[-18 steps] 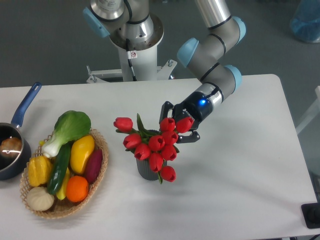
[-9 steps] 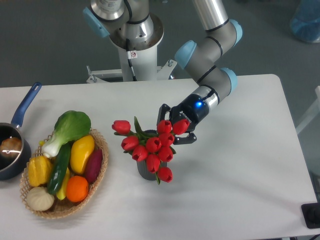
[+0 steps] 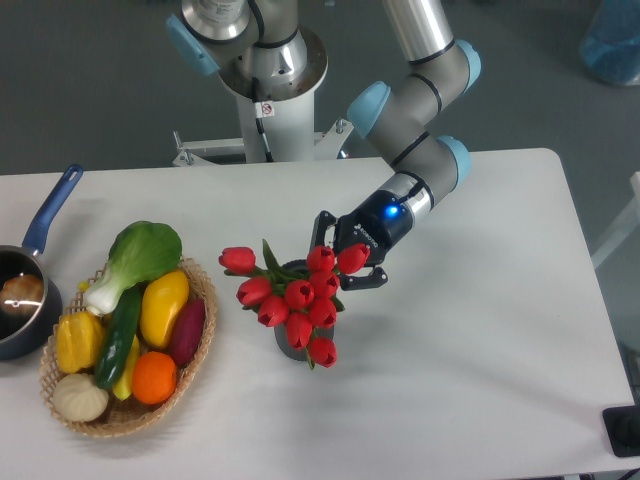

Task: Insert the flowers into the vase
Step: 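Lower the tulip stems down into the grey vase, then open the gripper to release the tulips in the vase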

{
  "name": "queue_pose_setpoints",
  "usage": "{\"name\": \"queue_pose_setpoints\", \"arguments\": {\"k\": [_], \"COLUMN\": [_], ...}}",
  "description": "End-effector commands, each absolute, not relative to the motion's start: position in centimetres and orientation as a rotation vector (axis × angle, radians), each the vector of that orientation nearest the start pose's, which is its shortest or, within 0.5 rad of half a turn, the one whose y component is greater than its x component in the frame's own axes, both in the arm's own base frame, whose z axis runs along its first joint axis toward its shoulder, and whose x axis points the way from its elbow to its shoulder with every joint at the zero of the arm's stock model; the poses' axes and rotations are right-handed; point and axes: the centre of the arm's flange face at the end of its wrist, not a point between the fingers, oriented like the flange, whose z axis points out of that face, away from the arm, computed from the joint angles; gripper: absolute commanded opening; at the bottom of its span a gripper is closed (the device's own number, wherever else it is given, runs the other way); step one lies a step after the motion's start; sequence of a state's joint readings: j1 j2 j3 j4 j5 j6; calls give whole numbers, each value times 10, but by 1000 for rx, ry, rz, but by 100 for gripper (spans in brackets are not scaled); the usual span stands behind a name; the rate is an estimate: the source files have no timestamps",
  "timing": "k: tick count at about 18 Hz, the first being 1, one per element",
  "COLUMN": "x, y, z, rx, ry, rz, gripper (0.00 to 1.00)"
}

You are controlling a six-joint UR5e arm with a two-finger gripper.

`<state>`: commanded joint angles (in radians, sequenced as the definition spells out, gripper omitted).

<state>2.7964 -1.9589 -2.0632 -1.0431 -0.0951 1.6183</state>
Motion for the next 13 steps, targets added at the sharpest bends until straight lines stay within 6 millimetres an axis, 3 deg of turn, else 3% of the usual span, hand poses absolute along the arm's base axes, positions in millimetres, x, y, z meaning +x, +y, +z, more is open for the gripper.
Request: {"name": "queue_pose_setpoints", "arguments": {"k": [6, 8, 11, 12, 13], "x": [-397, -398, -399, -400, -401], "y": [389, 388, 386, 384, 383], "z": [224, 224, 217, 217, 216], "rx": [-1503, -1502, -1499, -1499, -1499], "ry": [8, 18, 28, 25, 22], "rz": [-492, -477, -456, -454, -452], "gripper": [12, 32, 47, 61, 87]}}
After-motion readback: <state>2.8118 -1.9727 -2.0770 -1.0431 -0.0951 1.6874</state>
